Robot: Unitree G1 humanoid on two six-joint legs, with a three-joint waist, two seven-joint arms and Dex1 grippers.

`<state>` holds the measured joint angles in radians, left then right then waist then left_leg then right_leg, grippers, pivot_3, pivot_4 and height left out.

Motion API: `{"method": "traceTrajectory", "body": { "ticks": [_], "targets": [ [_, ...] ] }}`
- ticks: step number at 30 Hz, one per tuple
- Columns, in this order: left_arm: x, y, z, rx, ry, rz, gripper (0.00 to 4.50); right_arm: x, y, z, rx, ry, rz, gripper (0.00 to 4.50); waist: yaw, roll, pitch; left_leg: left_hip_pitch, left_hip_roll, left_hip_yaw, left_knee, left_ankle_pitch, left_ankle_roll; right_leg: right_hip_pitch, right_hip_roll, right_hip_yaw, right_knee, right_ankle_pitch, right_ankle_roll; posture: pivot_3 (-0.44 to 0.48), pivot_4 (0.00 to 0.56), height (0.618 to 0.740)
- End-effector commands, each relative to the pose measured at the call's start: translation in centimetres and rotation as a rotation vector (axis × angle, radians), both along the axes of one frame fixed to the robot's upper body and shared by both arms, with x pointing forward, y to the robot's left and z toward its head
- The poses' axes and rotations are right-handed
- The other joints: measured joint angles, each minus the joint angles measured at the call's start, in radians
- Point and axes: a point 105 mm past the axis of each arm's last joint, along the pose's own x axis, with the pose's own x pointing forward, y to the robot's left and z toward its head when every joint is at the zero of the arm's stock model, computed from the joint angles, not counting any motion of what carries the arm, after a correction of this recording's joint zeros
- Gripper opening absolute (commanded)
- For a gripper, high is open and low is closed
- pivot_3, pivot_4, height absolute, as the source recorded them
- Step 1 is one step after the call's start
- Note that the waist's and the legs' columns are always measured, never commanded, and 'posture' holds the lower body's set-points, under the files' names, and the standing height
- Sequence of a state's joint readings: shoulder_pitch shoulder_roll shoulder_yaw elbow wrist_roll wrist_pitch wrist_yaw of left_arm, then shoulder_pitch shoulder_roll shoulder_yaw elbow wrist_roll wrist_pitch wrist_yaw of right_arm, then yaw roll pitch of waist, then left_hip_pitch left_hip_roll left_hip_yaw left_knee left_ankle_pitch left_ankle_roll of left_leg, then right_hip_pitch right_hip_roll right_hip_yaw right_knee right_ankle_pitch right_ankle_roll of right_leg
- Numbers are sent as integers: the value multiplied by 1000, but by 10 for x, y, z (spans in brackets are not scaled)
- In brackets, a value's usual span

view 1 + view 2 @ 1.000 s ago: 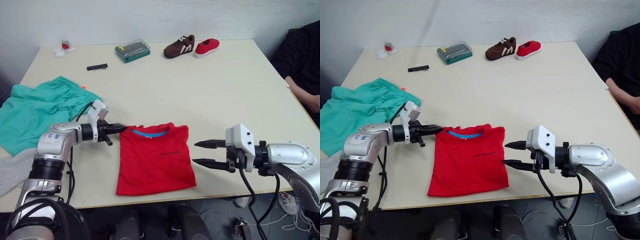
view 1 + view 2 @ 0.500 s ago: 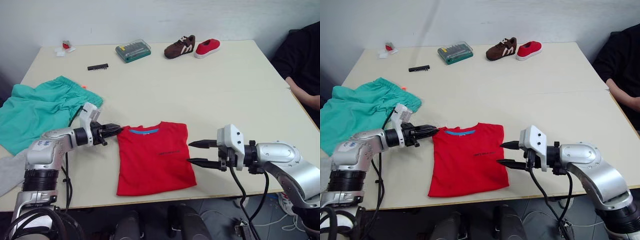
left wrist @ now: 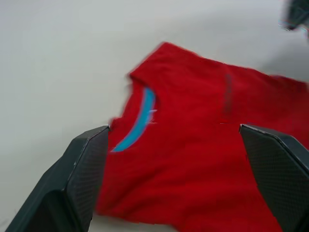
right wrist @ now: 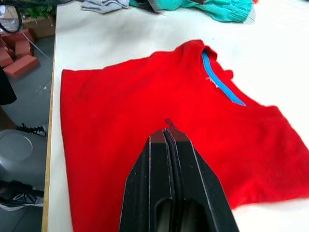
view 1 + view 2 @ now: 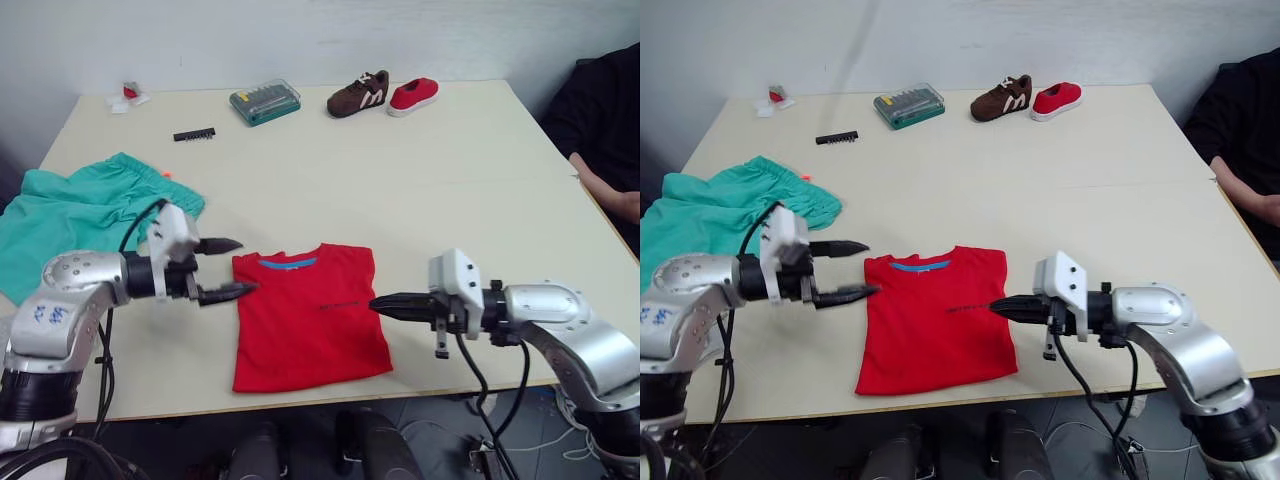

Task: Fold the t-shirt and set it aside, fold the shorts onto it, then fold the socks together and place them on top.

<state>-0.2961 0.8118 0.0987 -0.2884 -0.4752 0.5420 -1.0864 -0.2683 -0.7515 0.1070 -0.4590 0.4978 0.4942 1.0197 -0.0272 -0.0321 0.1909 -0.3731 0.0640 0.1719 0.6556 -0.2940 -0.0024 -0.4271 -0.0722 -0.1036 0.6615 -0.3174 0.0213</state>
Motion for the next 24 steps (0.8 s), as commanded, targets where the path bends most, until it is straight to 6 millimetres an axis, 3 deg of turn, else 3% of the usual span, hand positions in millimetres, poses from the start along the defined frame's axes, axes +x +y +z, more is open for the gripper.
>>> {"method": "traceTrajectory", "body": {
  "ticks": [1, 6, 10, 14, 21, 24],
  "targets": [
    [-17, -16, -12, 44, -13, -103, 4059, 4, 11, -7, -40, -55, 37, 0, 0, 0, 0, 0, 0, 0, 0, 0, 0, 0, 0, 0, 0, 0, 0, 0, 150, 740],
    [-36, -21, -54, 170, 69, -219, 2515, 28, 34, -32, -74, -55, 24, 0, -5, 0, 0, 1, 0, 1, -2, 0, 0, -1, 1, 0, 1, 0, -1, 0, 150, 740],
    [-27, -17, -75, 210, 63, -190, 1227, 33, 43, -52, -134, -59, 54, 0, 1, 0, 0, 1, 0, 0, -3, 1, -1, -1, 1, 0, 0, 0, -2, 0, 150, 740],
    [-21, -13, -90, 231, 61, -168, 16, 41, 39, -68, -176, -52, 20, 0, 0, 0, 0, 0, 0, 0, -1, 0, 1, -1, 0, -1, 0, 0, -1, 0, 150, 740],
    [-23, -3, -107, 260, 81, -137, 16, 82, 7, -46, -126, -64, -194, 0, -1, 1, -1, 3, 0, 0, -1, 0, 2, 2, -1, -1, 1, 1, -2, 0, 150, 740],
    [-27, 3, -115, 274, 92, -133, 16, 98, -11, -48, -177, -77, -285, 0, -1, 3, -3, 3, 0, 0, -2, 0, 1, 2, -1, -1, 0, 1, -2, 0, 150, 740]
  ]
}}
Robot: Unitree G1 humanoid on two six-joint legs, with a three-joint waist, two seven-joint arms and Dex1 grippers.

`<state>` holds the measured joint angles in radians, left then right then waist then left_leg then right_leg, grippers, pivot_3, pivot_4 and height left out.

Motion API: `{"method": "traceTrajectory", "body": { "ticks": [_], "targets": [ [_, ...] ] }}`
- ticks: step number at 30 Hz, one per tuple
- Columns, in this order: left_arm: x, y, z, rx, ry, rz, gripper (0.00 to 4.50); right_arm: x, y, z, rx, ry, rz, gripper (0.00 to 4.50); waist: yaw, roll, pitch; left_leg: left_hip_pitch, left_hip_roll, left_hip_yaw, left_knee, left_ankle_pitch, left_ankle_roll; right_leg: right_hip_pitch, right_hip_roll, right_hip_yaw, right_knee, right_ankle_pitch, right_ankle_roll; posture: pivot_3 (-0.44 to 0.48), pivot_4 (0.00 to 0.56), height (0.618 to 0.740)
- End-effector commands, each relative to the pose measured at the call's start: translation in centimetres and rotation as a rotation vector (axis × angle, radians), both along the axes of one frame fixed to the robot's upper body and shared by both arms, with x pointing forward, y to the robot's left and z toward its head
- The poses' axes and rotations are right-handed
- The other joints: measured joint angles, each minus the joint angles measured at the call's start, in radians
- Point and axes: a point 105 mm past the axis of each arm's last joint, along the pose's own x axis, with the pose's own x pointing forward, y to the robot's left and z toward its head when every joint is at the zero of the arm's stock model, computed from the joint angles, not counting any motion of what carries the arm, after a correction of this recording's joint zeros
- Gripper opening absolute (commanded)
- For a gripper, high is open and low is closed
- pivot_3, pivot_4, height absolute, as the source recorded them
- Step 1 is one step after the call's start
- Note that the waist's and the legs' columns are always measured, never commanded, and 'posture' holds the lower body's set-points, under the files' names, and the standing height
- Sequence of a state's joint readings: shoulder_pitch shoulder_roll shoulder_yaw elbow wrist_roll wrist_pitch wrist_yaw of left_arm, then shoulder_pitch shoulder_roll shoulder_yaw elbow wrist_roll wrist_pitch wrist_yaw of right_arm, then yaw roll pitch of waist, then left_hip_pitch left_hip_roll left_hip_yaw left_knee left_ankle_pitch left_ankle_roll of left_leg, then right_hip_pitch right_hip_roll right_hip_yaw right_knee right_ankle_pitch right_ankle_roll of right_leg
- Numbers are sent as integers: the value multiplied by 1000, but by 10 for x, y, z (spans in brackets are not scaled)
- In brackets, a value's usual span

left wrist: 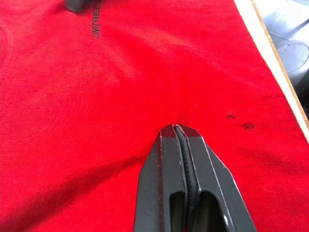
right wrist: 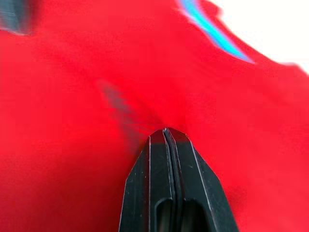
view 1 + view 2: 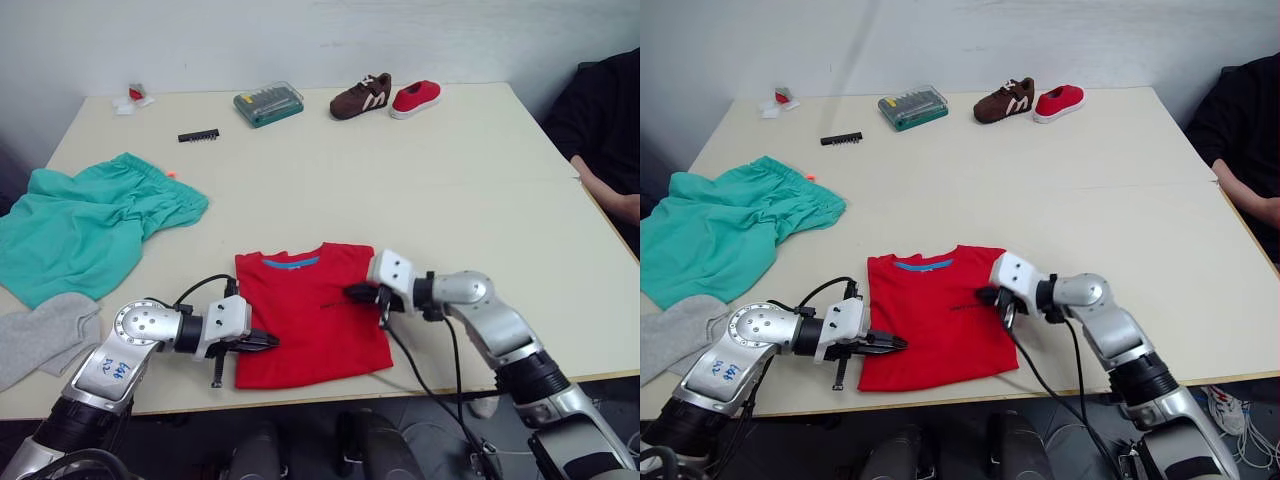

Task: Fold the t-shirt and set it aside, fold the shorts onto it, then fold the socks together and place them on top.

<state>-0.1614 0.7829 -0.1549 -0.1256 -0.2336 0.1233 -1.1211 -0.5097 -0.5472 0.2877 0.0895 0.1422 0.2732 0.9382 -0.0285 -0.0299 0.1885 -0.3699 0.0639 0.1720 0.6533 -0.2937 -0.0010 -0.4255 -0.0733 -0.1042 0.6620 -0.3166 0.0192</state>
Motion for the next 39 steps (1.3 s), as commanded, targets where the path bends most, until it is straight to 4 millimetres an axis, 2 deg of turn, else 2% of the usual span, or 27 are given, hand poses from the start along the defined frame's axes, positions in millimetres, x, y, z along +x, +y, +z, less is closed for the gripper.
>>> {"method": "traceTrajectory", "body": {
  "ticks": [1, 3, 5, 9, 11, 13, 16, 19, 27, 30, 34, 39],
  "targets": [
    [-7, 14, -29, 77, 72, 39, 16, 22, -23, 1, -48, -39, -135, 0, 0, 3, -2, 0, 0, 0, 0, 0, 0, 0, 0, 0, 0, 0, 0, 0, 150, 740],
    [-7, 15, -30, 65, 71, 49, 16, 33, -32, 2, -39, -51, -203, 0, -1, 6, -4, 0, 0, 0, 0, 0, 0, 0, 0, 0, 0, 0, 0, 0, 150, 740],
    [-5, 13, -27, 9, 75, 80, 16, 31, -28, 16, 55, -48, -185, 0, -1, 6, -5, 1, 0, 0, 0, 0, 0, 0, 0, 0, 0, 0, 0, 0, 150, 740],
    [-2, 6, 11, -220, 166, 127, 16, 2, -16, 52, 204, -72, -38, 0, 0, 6, -5, 0, 0, 0, -2, 0, 0, -1, 0, 0, 0, 0, 0, 0, 150, 740],
    [-6, 5, 25, -255, 211, 108, 16, -15, -13, 62, 217, -68, 23, 0, 0, 6, -4, -2, 0, 0, -2, 1, 0, -3, 0, 0, 0, 0, 0, 0, 150, 740],
    [-5, 5, 34, -262, 225, 101, 16, -36, -8, 63, 216, -37, 93, 0, 0, 6, -4, -2, 0, -1, -2, 1, 0, -2, 0, -1, -1, 0, 0, 0, 150, 740],
    [5, 6, 44, -268, 206, 115, 16, -61, -2, 53, 180, 17, 178, 0, 3, 6, -4, -2, 0, -1, -2, 0, 0, -1, 0, -1, -2, 0, 0, 0, 150, 740],
    [30, 8, 43, -246, 156, 171, 16, -79, -1, 33, 88, 53, 244, 0, 4, 5, -4, -2, -1, -1, -2, 0, 0, -1, 0, -1, -2, 0, 0, 0, 150, 740],
    [72, -6, 28, -159, 87, 180, 16, -77, -3, -17, -47, 72, 197, 0, 1, 2, -2, -3, 0, 1, -2, 1, -2, -3, 2, -1, -2, 0, 1, 0, 150, 740],
    [89, 1, 26, -122, 42, 244, 16, -80, -7, -22, -68, 75, 199, 0, 2, 2, -2, -3, 0, 0, -1, 1, -2, -3, 2, -1, -2, 0, 1, 0, 150, 740],
    [120, 30, 43, -148, -58, 411, 16, -86, -22, -24, -85, 102, 173, 0, 4, 1, -3, -2, 0, 0, 0, 1, -1, -2, 2, -1, -2, 0, 1, 0, 150, 740],
    [126, 47, 72, -252, -76, 458, 16, -95, -35, -22, -68, 127, 142, 0, 2, 0, -3, -2, 0, 0, -1, 0, -1, -2, 2, -1, -2, 0, 1, 0, 150, 740]
  ]
}}
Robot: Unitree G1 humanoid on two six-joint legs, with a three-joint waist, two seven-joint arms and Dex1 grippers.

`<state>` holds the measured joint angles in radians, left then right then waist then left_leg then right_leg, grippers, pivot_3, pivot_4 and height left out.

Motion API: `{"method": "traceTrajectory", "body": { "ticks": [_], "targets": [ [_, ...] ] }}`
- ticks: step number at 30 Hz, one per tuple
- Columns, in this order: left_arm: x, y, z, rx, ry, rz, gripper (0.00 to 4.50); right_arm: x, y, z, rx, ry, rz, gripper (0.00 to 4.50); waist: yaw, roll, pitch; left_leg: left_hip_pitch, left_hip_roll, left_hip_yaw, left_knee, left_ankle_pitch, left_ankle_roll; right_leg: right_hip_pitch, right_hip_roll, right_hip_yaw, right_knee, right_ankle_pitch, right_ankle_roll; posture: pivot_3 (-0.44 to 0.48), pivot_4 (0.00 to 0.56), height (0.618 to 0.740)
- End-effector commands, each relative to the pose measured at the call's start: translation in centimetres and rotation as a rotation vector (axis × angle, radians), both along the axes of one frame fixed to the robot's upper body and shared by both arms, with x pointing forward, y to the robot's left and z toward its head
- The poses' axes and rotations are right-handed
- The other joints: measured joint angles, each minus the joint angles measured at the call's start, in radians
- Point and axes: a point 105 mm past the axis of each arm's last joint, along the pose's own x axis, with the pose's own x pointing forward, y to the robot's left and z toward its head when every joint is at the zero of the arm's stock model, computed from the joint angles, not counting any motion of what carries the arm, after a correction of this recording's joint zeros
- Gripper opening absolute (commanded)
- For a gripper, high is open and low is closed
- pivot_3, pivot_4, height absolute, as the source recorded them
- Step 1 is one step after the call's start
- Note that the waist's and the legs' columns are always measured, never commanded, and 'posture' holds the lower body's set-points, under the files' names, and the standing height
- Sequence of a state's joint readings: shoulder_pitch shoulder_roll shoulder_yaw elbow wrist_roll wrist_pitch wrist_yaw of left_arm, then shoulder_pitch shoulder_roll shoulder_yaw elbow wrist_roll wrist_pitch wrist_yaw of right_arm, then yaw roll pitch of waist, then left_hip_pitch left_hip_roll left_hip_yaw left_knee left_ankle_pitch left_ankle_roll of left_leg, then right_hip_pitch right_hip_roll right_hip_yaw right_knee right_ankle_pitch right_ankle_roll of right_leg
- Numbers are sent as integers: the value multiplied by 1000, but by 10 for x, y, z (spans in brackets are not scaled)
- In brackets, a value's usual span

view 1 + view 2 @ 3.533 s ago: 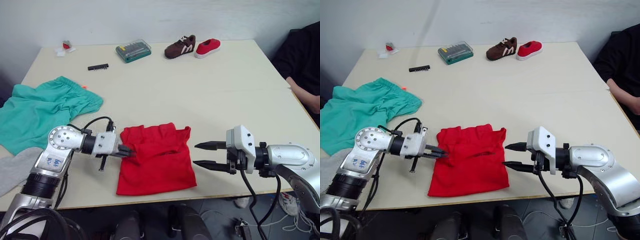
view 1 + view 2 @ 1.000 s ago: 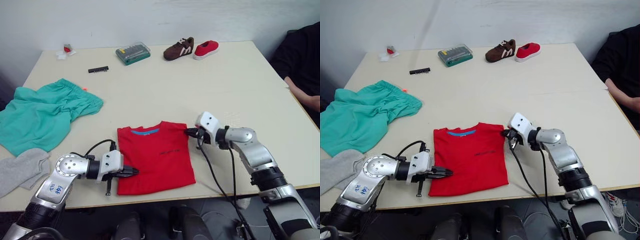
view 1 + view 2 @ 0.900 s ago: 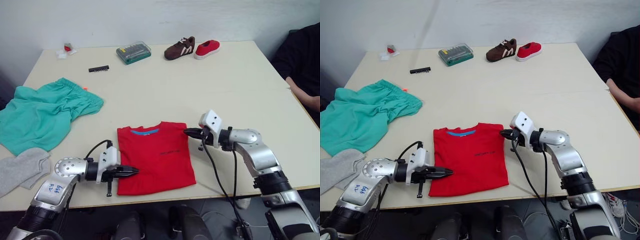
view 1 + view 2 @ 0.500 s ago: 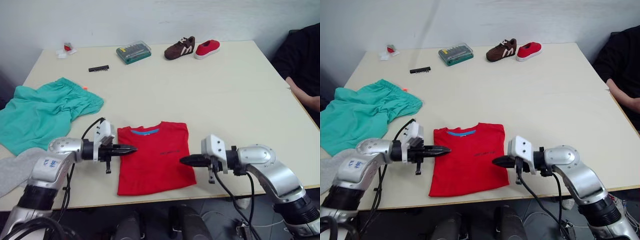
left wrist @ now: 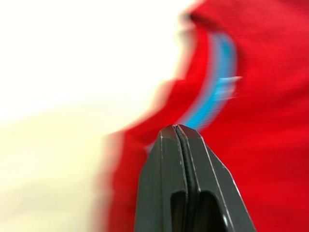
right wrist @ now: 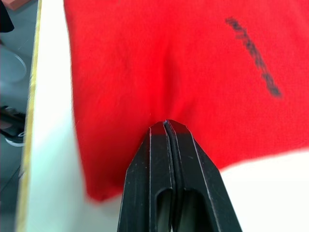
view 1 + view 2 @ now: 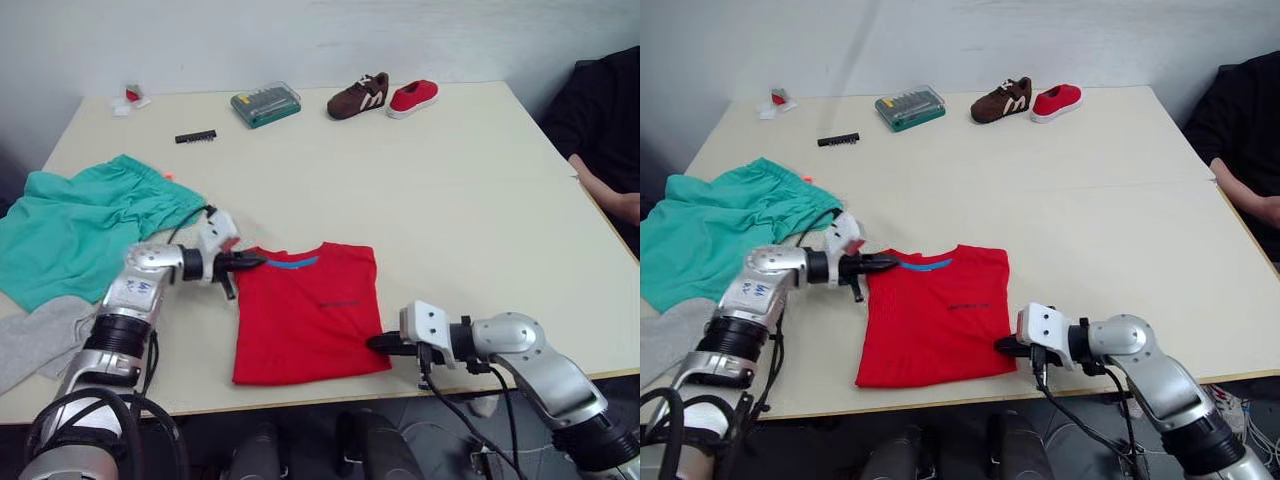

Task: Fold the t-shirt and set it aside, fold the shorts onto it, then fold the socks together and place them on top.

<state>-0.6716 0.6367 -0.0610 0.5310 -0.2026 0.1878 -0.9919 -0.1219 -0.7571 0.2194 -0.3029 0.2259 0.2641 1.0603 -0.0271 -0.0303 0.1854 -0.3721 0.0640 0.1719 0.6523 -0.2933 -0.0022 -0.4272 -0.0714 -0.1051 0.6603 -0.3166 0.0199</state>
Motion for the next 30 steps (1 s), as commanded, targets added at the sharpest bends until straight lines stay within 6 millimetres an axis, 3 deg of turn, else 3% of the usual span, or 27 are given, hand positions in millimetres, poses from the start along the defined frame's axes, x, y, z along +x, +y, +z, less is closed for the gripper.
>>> {"method": "traceTrajectory", "body": {
  "ticks": [1, 4, 8, 11, 13, 16, 18, 25, 28, 30],
  "targets": [
    [-4, 6, 34, -96, -53, -20, 16, -5, -9, 9, 41, 27, -46, 0, 1, -1, 0, 0, 0, 0, 0, 0, 0, 0, 0, 0, 0, 0, 0, 0, 150, 740],
    [-27, -11, 55, -155, -35, -157, 16, -1, -9, 37, 193, 62, -134, 0, 1, -3, 2, -1, 0, 0, 1, 0, 0, -1, 0, 0, 0, 0, 0, 0, 150, 740],
    [-71, -49, 64, -130, 25, -399, 16, 4, -23, 64, 285, 162, -248, 0, 0, -3, 2, -1, 0, -1, 2, 0, 0, 0, 0, 0, 1, 0, 0, 0, 150, 740],
    [-86, -65, 61, -108, 27, -477, 16, 6, -36, 64, 318, 353, -333, 0, 2, -3, 2, -1, 0, -1, 2, 0, 0, 1, 0, 1, 1, 0, 0, 0, 150, 740],
    [-92, -70, 59, -120, 34, -509, 0, 2, -43, 59, 314, 487, -355, 362, 2, -3, 2, 0, 0, -1, 1, 0, 0, 1, 0, 1, 1, 0, 0, 0, 150, 740],
    [-98, -68, 54, -107, 29, -543, 566, 2, -48, 47, 305, 641, -385, 1214, -2, -3, 2, -1, 0, -1, 0, 1, 0, 0, 0, 1, 0, 0, 0, 0, 150, 740],
    [-99, -63, 51, -75, 6, -531, 1202, 9, -45, 41, 311, 687, -414, 1955, -6, -3, 2, -1, 0, -1, 0, 1, 0, 0, 0, 1, 0, 0, 0, 0, 150, 740],
    [-100, -53, 52, -44, -40, -488, 3470, 30, -13, 26, 343, 772, -399, 4394, 0, -3, 2, -1, 0, -1, -2, 2, -1, -1, 0, 1, 0, 0, 0, 0, 150, 740],
    [-101, -51, 56, -43, -56, -480, 4396, 32, 5, 17, 312, 783, -360, 4500, -1, -4, 2, -1, 0, -1, -1, 2, -1, -1, 0, 1, 0, 0, 0, 0, 150, 740],
    [-102, -51, 57, -39, -64, -474, 4471, 33, 17, 14, 301, 793, -330, 4500, -5, -4, 2, -1, 0, -1, -1, 2, -1, -1, 0, 1, 0, 0, 0, 0, 150, 740]
  ]
}}
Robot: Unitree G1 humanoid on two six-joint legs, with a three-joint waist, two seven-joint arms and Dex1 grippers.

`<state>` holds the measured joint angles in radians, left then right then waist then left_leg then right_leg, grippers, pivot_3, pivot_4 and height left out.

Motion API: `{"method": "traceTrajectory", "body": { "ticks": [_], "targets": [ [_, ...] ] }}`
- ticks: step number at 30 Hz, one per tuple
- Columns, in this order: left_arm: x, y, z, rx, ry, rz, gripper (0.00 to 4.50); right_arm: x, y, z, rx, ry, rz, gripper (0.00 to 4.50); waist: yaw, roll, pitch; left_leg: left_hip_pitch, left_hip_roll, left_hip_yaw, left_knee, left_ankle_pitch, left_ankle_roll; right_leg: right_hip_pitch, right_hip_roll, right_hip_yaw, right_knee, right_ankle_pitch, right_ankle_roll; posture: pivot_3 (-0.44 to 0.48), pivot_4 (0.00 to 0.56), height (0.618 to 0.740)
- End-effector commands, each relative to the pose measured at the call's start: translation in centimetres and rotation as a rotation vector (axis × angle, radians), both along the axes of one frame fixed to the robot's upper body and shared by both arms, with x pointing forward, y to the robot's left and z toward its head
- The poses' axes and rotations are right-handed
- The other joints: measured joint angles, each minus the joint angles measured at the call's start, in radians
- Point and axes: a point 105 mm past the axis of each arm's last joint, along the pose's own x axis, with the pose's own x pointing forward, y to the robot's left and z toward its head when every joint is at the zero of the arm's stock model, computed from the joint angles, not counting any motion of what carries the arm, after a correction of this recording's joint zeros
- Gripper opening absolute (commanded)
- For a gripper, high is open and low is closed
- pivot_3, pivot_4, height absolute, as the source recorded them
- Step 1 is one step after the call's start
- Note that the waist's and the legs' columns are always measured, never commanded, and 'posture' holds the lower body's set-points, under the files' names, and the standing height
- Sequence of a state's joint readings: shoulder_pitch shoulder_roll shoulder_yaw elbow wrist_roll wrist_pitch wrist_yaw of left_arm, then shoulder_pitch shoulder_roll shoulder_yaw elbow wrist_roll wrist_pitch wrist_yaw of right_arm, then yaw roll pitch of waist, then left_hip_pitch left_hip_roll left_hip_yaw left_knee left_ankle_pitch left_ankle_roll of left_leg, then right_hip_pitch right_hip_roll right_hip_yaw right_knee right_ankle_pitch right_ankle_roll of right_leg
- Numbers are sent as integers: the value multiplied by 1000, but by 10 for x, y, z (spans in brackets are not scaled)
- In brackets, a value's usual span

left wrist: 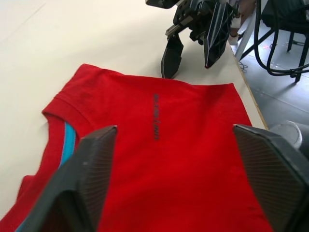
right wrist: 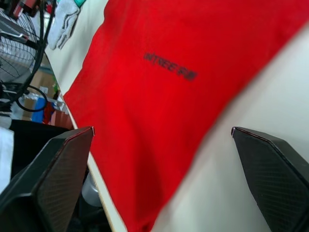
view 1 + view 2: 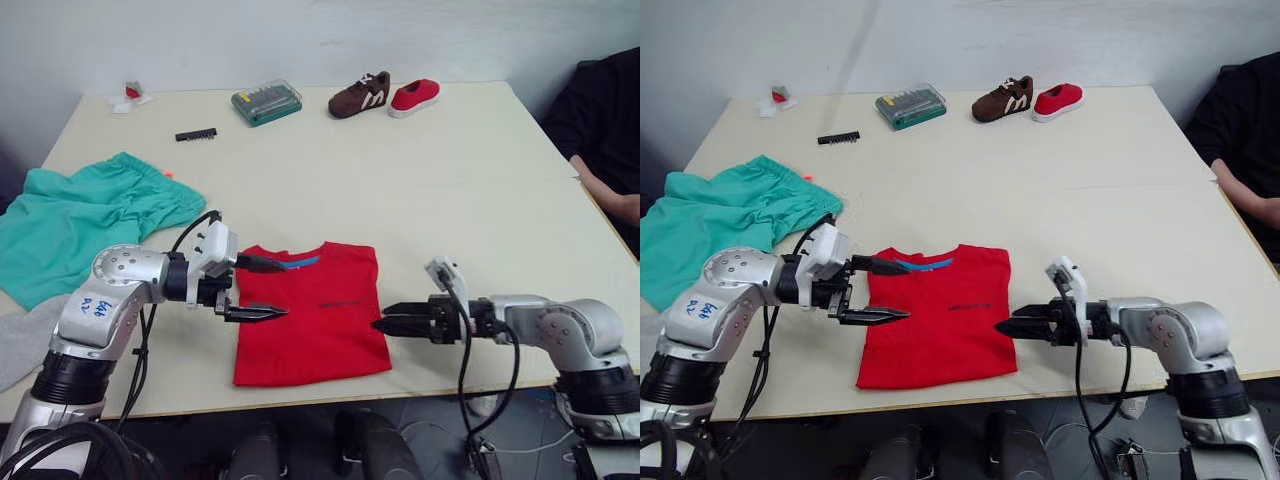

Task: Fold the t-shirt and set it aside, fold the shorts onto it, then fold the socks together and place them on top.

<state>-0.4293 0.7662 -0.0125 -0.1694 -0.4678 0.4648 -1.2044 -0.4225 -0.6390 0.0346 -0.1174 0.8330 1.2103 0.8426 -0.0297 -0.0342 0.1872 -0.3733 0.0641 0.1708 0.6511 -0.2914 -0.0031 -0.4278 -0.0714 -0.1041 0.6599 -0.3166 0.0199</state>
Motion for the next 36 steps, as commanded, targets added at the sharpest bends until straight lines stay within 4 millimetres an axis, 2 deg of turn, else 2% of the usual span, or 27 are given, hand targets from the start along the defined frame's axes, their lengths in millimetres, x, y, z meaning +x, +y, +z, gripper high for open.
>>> {"method": "traceTrajectory", "body": {
  "ticks": [1, 6, 11, 15, 18, 19, 24, 25, 26, 31, 35, 36],
  "targets": [
    [-4, -2, 14, -7, -69, -9, 4471, 0, 20, -15, -17, 33, 48, 4500, -5, 0, 0, 0, 0, 0, 0, 0, 0, 0, 0, 0, 0, 0, 0, 0, 150, 740],
    [-2, -3, 16, -6, -95, 11, 4471, 12, 41, -20, 8, 58, 51, 4500, -17, -1, -1, 2, 1, 1, -2, 2, -2, 0, 1, 0, 1, 0, -1, 0, 150, 740],
    [-2, -3, 17, -4, -108, 19, 4471, 11, 38, -26, -10, 82, 50, 4500, -21, -1, -1, 3, 1, 0, -3, 2, -3, 0, 1, 0, 1, 0, -1, 0, 150, 740],
    [1, -6, 20, -27, -135, 18, 4500, 10, 34, -24, -10, 56, 52, 3569, -16, -1, -1, 2, 1, 0, -3, 2, -3, 0, 1, 0, 1, 0, -1, 0, 150, 740],
    [0, -12, 24, -77, -141, -3, 4500, 10, 30, -19, -9, 36, 45, 2571, -8, -1, -1, 2, 1, 0, -3, 2, -3, 0, 1, 0, 0, 0, -1, 0, 150, 740],
    [-1, -14, 25, -91, -141, -9, 4500, 10, 29, -18, -9, 30, 41, 2108, -4, -1, 0, 1, 1, 0, -3, 2, -2, 0, 1, 0, -1, 0, -1, 0, 150, 740],
    [-5, -25, 31, -200, -136, -38, 4500, 11, 14, -11, -53, -71, 7, 508, 2, 0, 0, 0, 1, 0, -3, 2, -2, 0, 0, 0, -2, 0, -1, 0, 150, 740],
    [-5, -27, 30, -199, -134, -49, 4500, 10, 9, -11, -67, -80, 6, 114, 2, 0, 0, 0, 0, 0, -2, 2, -1, 0, 0, 0, -2, 1, -1, 0, 150, 740],
    [-6, -30, 28, -199, -128, -68, 4500, 9, 3, -8, -80, -90, -3, 16, 3, -1, 0, 0, 0, 0, -2, 1, -1, 0, 0, 0, -2, 1, 0, 0, 150, 740],
    [-8, -38, 30, -240, -99, -118, 4500, 7, -47, 16, -154, -147, -92, 16, 23, 1, 1, -2, -2, 0, -1, 0, 2, 0, -2, 0, -3, 2, 1, 0, 150, 740],
    [-10, -42, 32, -259, -94, -140, 4500, 2, -117, 38, -293, -174, -213, 16, 28, 2, 1, -2, -2, 1, -2, 0, 2, 0, -1, -1, -5, 2, 1, 0, 150, 740],
    [-10, -42, 31, -260, -94, -142, 4500, 1, -128, 42, -316, -176, -232, 16, 29, 2, 2, -2, -2, 1, -2, 0, 2, 0, -1, -1, -5, 2, 1, 0, 150, 740]
  ]
}}
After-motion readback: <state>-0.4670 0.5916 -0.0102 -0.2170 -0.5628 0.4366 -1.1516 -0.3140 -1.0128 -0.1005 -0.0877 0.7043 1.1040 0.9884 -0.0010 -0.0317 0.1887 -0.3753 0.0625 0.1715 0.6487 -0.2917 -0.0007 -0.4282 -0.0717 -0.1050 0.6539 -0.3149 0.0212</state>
